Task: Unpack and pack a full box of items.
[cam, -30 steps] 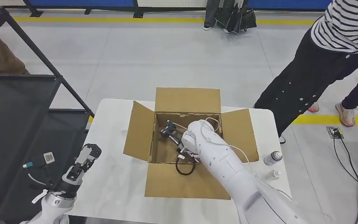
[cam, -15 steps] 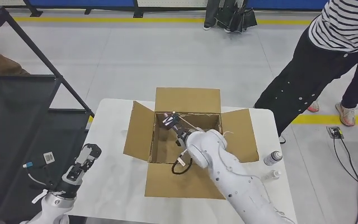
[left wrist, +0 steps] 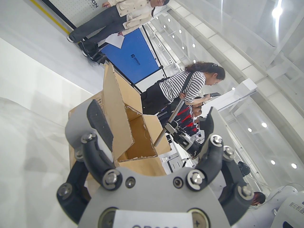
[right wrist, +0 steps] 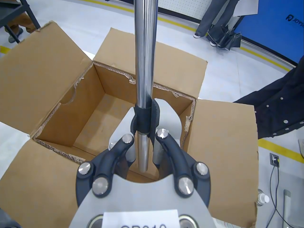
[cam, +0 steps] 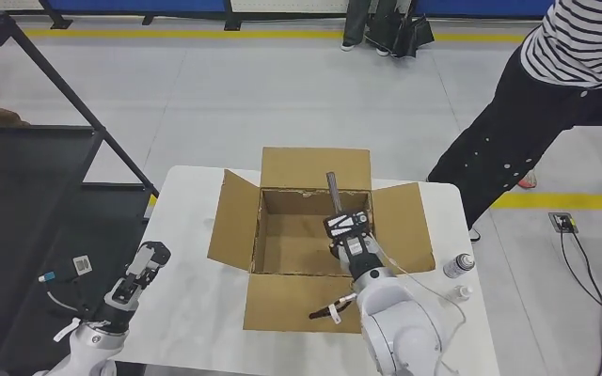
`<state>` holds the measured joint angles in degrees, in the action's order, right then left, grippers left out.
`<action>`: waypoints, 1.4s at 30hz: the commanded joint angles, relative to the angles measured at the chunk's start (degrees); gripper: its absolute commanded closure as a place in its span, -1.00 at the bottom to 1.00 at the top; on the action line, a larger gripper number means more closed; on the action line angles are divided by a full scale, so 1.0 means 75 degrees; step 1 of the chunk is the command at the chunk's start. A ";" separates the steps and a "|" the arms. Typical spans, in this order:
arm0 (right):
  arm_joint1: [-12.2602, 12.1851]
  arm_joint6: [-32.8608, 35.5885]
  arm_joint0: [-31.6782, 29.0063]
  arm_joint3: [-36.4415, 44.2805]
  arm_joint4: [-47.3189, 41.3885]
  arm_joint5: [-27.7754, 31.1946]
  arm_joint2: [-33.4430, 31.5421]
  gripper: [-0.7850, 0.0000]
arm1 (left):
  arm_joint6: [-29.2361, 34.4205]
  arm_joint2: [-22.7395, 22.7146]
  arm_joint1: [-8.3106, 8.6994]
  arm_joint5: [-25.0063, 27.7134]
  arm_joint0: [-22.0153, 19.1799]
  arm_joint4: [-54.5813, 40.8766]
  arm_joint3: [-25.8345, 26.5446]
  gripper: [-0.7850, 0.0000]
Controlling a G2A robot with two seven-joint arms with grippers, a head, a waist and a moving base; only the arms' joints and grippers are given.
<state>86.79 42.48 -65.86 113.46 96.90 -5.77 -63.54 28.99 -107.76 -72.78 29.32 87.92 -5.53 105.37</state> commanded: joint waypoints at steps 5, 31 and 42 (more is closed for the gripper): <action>0.0001 -0.0021 0.0011 -0.0013 -0.0026 0.0003 -0.0002 1.00 | 0.0000 0.0000 0.0000 0.0000 0.0000 0.0000 0.0000 -1.00; -0.0185 0.1338 -0.2176 0.2585 -0.5090 -0.0855 -0.5311 1.00 | 0.0000 0.0000 0.0000 0.0000 0.0000 0.0000 0.0000 -1.00; -0.0503 0.3692 -0.1545 0.0907 -0.5106 0.0063 -0.5643 1.00 | 0.0000 0.0000 0.0000 0.0000 0.0000 0.0000 0.0000 -1.00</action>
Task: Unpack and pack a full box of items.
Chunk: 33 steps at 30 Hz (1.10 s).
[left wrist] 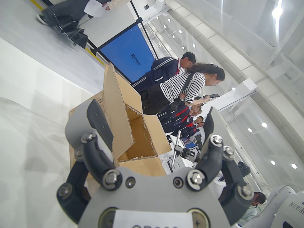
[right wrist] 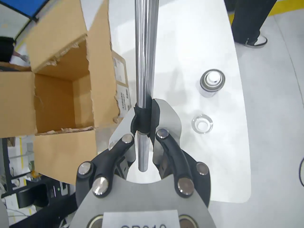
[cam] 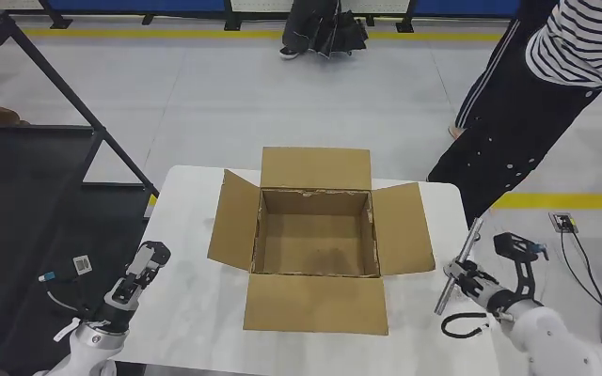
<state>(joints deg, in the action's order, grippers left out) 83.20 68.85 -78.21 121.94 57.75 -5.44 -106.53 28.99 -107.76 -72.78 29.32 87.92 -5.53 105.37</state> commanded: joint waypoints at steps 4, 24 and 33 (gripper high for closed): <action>-0.0108 0.0643 0.0454 -0.0915 0.0536 0.0142 0.0443 1.00 | 0.0000 0.0000 0.0000 0.0000 0.0000 0.0000 0.0000 -1.00; -0.0308 0.0754 0.1150 -0.3121 0.1419 0.0070 0.1602 1.00 | 0.0000 0.0000 0.0000 0.0000 0.0000 0.0000 0.0000 -1.00; -0.0373 0.0718 0.1628 -0.3929 0.1421 -0.0008 0.1835 1.00 | 0.0000 0.0000 0.0000 0.0000 0.0000 0.0000 0.0000 -1.00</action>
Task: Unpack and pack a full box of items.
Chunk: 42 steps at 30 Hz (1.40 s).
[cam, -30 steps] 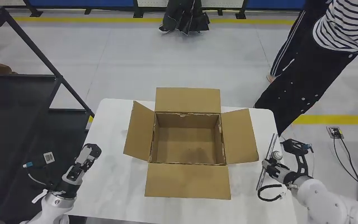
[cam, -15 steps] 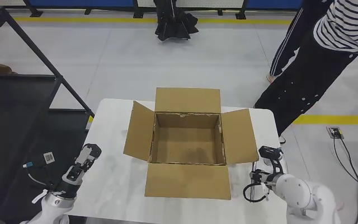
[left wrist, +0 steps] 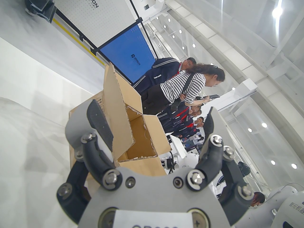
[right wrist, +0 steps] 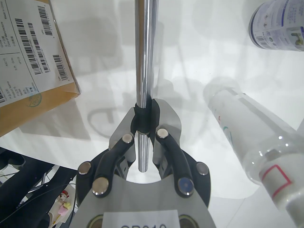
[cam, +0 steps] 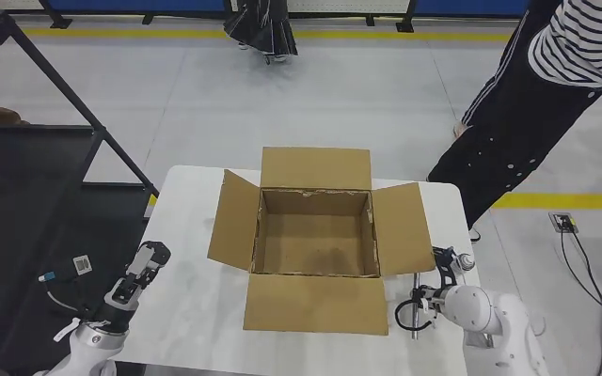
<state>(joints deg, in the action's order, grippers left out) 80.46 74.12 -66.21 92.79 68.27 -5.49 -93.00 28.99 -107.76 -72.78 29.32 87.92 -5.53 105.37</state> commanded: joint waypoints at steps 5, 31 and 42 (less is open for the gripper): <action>-0.0045 0.0048 0.0156 -0.0267 0.0166 -0.0163 0.0138 1.00 | 0.0000 0.0000 0.0000 0.0000 0.0000 0.0000 0.0000 -1.00; -0.0193 -0.0239 0.0187 -0.0330 0.0132 -0.0490 0.0440 -0.03 | 0.0000 0.0000 0.0000 0.0000 0.0000 0.0000 0.0000 -1.00; -0.0198 -0.1305 -0.0496 0.1044 -0.1598 -0.0065 0.0267 -0.44 | 0.0000 0.0000 0.0000 0.0000 0.0000 0.0000 0.0000 -1.00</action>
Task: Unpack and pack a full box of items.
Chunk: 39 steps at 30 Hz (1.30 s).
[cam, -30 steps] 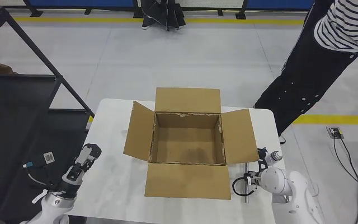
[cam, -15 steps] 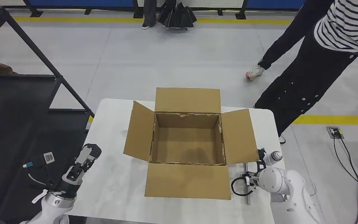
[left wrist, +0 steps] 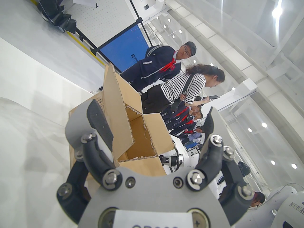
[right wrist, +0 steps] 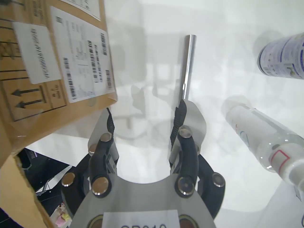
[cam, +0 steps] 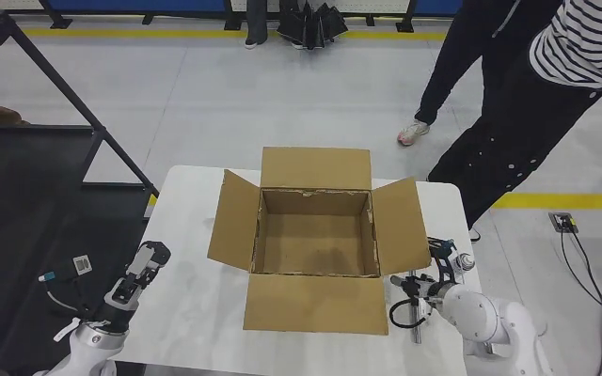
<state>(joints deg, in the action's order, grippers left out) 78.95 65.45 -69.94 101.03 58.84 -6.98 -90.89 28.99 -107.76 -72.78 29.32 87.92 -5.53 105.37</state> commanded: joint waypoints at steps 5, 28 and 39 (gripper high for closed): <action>-0.0027 -0.0637 -0.0018 -0.0346 -0.1327 0.0861 -0.0123 -0.22 | 0.0000 0.0000 0.0000 0.0000 0.0000 0.0000 0.0000 -1.00; -0.0110 -0.1850 0.0490 -0.0822 -0.1835 0.0973 0.0873 -0.40 | 0.0000 0.0000 0.0000 0.0000 0.0000 0.0000 0.0000 -1.00; -0.0266 -0.2190 0.0023 -0.0125 -0.1526 0.0842 0.0437 -1.00 | 0.0000 0.0000 0.0000 0.0000 0.0000 0.0000 0.0000 -1.00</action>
<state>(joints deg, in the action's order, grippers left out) 77.15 49.40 -68.31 97.94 46.66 -0.33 -86.63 28.99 -107.76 -72.78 29.32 87.92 -5.53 105.37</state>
